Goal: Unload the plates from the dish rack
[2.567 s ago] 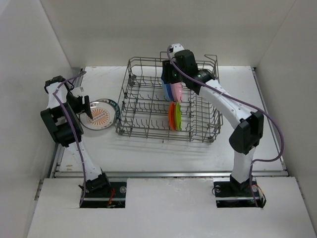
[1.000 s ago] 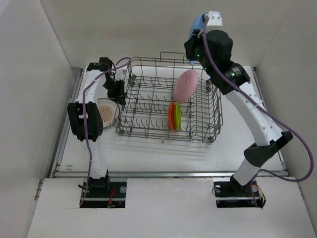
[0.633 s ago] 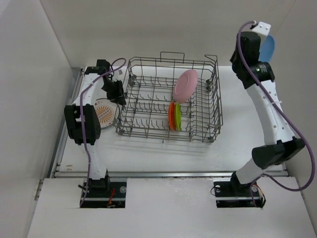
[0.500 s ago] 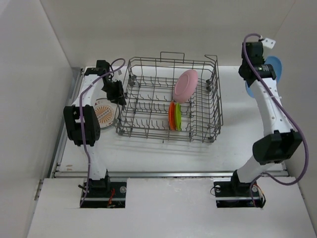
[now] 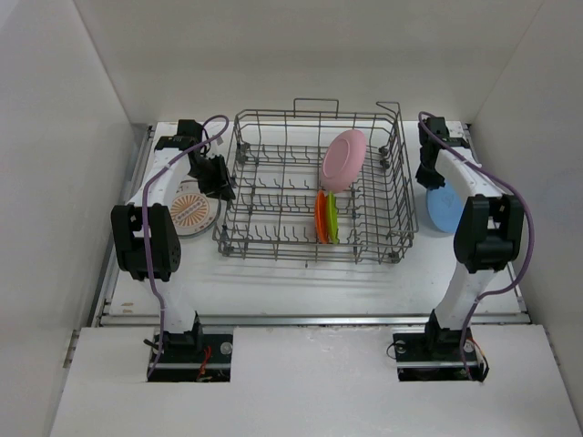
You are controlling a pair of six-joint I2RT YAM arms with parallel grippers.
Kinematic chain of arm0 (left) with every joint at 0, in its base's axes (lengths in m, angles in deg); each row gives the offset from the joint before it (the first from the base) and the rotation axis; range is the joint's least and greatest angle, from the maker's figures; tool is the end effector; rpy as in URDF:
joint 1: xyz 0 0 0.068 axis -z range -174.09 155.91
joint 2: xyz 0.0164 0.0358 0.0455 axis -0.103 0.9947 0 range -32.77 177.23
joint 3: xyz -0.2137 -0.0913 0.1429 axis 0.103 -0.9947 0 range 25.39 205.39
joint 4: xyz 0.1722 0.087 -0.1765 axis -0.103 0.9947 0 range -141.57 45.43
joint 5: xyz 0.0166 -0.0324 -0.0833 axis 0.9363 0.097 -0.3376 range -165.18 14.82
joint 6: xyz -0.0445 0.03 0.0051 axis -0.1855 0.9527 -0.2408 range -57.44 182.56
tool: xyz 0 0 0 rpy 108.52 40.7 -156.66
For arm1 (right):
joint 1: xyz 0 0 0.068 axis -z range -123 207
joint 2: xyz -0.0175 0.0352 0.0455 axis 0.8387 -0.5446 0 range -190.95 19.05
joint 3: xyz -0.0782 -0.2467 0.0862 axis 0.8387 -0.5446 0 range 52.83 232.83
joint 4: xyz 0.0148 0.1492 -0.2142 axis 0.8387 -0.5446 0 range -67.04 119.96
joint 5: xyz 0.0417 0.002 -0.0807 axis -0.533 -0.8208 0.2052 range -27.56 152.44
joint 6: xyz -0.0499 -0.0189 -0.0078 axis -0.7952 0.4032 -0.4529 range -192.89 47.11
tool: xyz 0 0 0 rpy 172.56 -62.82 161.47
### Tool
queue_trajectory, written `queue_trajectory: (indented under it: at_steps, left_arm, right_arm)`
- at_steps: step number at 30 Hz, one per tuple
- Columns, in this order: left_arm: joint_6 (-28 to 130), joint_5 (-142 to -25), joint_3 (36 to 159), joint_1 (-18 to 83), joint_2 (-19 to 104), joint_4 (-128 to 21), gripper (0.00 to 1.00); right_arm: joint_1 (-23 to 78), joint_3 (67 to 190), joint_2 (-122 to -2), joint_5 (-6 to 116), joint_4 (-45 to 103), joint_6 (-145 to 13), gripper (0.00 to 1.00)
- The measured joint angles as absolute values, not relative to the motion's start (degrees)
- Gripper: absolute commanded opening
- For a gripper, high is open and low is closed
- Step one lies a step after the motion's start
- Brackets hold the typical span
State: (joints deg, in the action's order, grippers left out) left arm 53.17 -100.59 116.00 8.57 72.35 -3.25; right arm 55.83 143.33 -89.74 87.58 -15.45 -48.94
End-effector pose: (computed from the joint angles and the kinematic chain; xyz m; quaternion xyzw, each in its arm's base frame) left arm 0.3885 -0.0333 0.2707 -0.0042 0.9496 -0.2367 0.2054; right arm 0.4037 -0.0068 0.2482 0.2362 0.9219 -0.1586 0.2628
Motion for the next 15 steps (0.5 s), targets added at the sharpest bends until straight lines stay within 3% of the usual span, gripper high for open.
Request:
queue_trajectory:
  at_steps: [2,3,4,6,9,15]
  left_arm:
    - [53.2,-100.6,116.0,8.6,72.4,-3.3,0.0]
    - [53.2,-100.6,116.0,8.6,72.4,-3.3,0.0]
    - [53.2,-100.6,116.0,8.6,72.4,-3.3,0.0]
    - [53.2,-100.6,116.0,8.6,72.4,-3.2,0.0]
    - [53.2,-100.6,116.0,8.6,72.3,-3.2,0.0]
    - [53.2,-100.7,115.9,8.6,72.2,-3.2,0.0]
  right_arm:
    - [56.2,143.3,-89.5,86.7,-14.6,-48.6,0.37]
    - [56.4,143.3,-89.5,85.7,-14.0,-48.6,0.44]
    - [56.5,143.3,-89.5,84.9,-13.3,-48.6,0.58]
    - [56.5,143.3,-89.5,83.7,-12.7,-48.5,0.69]
    - [56.5,143.4,-89.3,82.4,-12.1,-48.7,0.74]
    - [56.2,144.9,-84.2,79.8,-12.4,-47.6,0.74]
